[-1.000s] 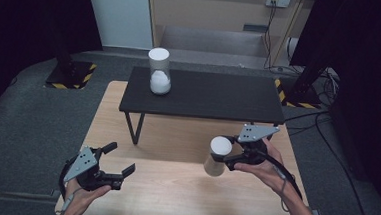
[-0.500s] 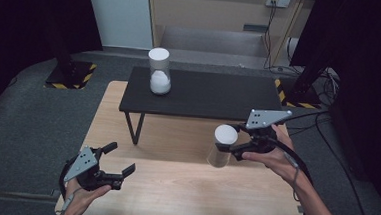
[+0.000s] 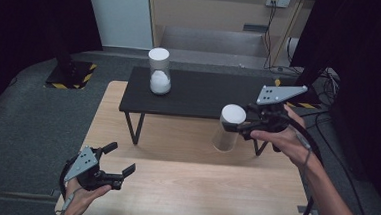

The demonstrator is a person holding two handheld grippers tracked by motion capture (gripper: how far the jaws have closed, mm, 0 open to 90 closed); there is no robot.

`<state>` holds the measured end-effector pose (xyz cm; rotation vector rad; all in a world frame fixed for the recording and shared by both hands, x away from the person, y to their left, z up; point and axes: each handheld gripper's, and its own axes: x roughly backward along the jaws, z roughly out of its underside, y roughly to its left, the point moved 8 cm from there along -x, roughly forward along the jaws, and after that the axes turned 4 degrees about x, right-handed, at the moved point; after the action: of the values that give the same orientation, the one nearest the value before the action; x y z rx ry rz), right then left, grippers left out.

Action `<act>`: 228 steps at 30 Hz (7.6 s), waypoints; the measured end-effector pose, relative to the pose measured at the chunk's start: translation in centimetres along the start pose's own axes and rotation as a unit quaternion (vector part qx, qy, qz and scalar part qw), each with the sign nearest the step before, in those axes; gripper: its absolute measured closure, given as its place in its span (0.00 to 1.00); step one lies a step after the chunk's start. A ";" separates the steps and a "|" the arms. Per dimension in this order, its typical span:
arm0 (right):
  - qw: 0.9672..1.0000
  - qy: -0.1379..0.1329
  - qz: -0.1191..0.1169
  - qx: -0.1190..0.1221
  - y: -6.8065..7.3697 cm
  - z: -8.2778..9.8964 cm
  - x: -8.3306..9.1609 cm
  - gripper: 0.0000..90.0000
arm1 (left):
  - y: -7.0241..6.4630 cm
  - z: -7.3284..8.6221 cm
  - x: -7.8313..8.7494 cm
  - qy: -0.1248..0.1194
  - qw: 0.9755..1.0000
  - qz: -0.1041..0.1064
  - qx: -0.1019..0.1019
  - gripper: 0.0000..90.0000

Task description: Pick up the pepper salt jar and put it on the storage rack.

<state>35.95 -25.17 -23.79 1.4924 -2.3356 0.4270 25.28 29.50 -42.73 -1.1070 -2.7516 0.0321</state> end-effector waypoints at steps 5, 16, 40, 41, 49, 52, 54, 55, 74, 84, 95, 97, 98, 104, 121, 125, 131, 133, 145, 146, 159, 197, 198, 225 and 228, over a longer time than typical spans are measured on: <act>1.000 -0.004 0.012 -0.012 -1.4 -2.1 0.9 0.38 | 0.1 0.0 0.0 -0.001 1.000 0.000 0.002 0.03; 0.999 0.008 0.051 -0.016 -3.9 -4.7 1.1 0.38 | 0.1 0.0 0.1 -0.002 1.000 -0.002 0.003 0.03; 0.982 0.027 0.173 -0.075 -9.8 -4.7 -1.9 0.38 | 0.2 0.0 0.1 0.001 1.000 -0.003 0.000 0.03; 0.981 0.027 0.177 -0.076 -10.0 -4.7 -2.0 0.38 | 0.3 0.0 0.1 0.000 1.000 -0.004 0.001 0.03; 0.977 0.033 0.189 -0.088 -10.9 -4.2 -2.3 0.38 | 0.4 0.1 0.2 0.000 1.000 -0.004 0.002 0.03; 0.977 0.033 0.190 -0.093 -11.1 -4.0 -2.4 0.38 | 0.4 0.1 0.1 0.002 1.000 -0.004 0.001 0.03; 0.976 0.036 0.192 -0.093 -11.2 -3.9 -2.5 0.38 | 0.4 0.1 0.1 0.002 1.000 -0.004 0.001 0.03; 0.976 0.038 0.192 -0.092 -11.2 -3.8 -2.5 0.38 | 0.4 0.1 0.2 0.002 1.000 -0.003 0.000 0.03; 0.974 -0.038 0.190 -0.114 -10.4 -2.5 -0.6 0.09 | 0.3 0.1 0.2 0.003 1.000 -0.002 -0.001 0.04; 0.977 -0.100 0.166 -0.088 -7.6 -1.1 3.7 0.08 | 0.2 0.1 0.0 0.007 1.000 -0.001 -0.004 0.03; 0.983 -0.135 0.120 -0.030 -3.9 2.7 5.6 0.06 | 0.1 0.1 0.0 0.008 1.000 -0.001 -0.002 0.03; 0.984 -0.134 0.115 -0.023 -3.4 3.2 5.7 0.05 | 0.2 0.1 -0.1 0.010 1.000 -0.001 -0.004 0.03; 0.984 -0.134 0.115 -0.023 -3.4 3.2 5.7 0.05 | 0.2 0.1 -0.1 0.010 1.000 -0.001 -0.004 0.03; 0.986 -0.135 0.093 -0.015 -1.4 5.0 5.1 0.06 | 0.1 0.1 0.0 0.009 1.000 -0.002 -0.003 0.03; 0.991 -0.115 0.072 -0.020 2.1 8.9 1.8 0.06 | 0.1 0.1 0.0 0.008 1.000 -0.001 -0.005 0.03; 0.990 -0.120 0.074 -0.025 2.8 10.3 1.2 0.06 | 0.1 0.1 0.0 0.008 1.000 -0.001 -0.004 0.03; 0.987 -0.114 0.112 -0.017 4.3 12.8 0.5 0.06 | 0.1 0.1 0.0 0.008 1.000 -0.001 -0.003 0.04; 0.985 -0.117 0.123 -0.018 4.9 13.7 0.2 0.06 | 0.1 0.1 0.0 0.008 1.000 -0.001 -0.003 0.04; 0.980 -0.112 0.165 -0.023 6.7 17.8 -0.2 0.07 | 0.1 0.1 0.1 0.006 1.000 -0.004 -0.007 0.04; 0.980 -0.113 0.164 -0.024 6.8 18.1 -0.2 0.07 | 0.1 0.1 0.1 0.006 1.000 -0.004 -0.007 0.04; 0.976 -0.107 0.182 -0.052 7.6 21.8 1.7 0.07 | 0.2 0.1 0.1 0.006 1.000 -0.006 -0.006 0.04; 0.953 -0.098 0.265 -0.109 8.1 26.5 5.4 0.05 | 0.1 0.1 1.0 -0.028 0.998 -0.047 -0.011 0.04; 0.952 -0.101 0.266 -0.113 8.1 26.6 5.5 0.05 | 0.1 0.1 1.0 -0.029 0.998 -0.048 -0.009 0.04; 0.962 -0.123 0.222 -0.101 8.2 26.3 5.0 0.04 | 0.4 0.2 1.2 -0.039 0.998 -0.047 -0.007 0.03; 0.962 -0.120 0.223 -0.103 8.1 26.3 5.0 0.04 | 0.3 0.2 1.1 -0.037 0.998 -0.046 -0.009 0.03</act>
<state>23.51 -37.07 -45.87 0.9611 -2.8130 0.1021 24.67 30.53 -42.76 -1.0019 -2.8710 0.0383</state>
